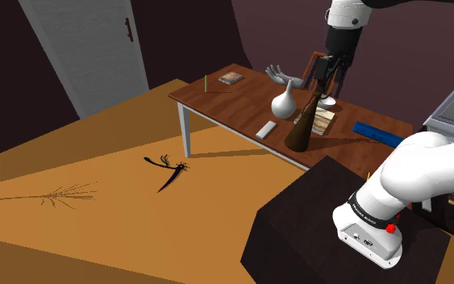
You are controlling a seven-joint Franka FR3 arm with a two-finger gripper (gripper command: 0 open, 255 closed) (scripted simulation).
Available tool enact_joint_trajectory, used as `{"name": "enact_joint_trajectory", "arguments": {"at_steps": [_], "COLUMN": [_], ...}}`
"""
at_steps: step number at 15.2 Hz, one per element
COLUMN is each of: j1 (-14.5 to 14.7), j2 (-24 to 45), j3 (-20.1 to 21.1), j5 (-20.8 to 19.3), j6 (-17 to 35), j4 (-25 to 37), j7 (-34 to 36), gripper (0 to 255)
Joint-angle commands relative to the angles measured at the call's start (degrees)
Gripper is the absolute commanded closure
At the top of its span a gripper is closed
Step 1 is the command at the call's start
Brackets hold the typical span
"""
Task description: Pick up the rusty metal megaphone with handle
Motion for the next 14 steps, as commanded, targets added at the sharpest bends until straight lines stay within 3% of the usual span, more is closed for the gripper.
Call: {"name": "enact_joint_trajectory", "arguments": {"at_steps": [1,14], "j1": [0.0,-8.99], "j2": [0.0,14.02], "j3": [0.0,-4.84], "j5": [0.0,-2.74], "j6": [0.0,27.43], "j4": [0.0,-7.07], "j7": [0.0,10.25], "gripper": [0,0]}}
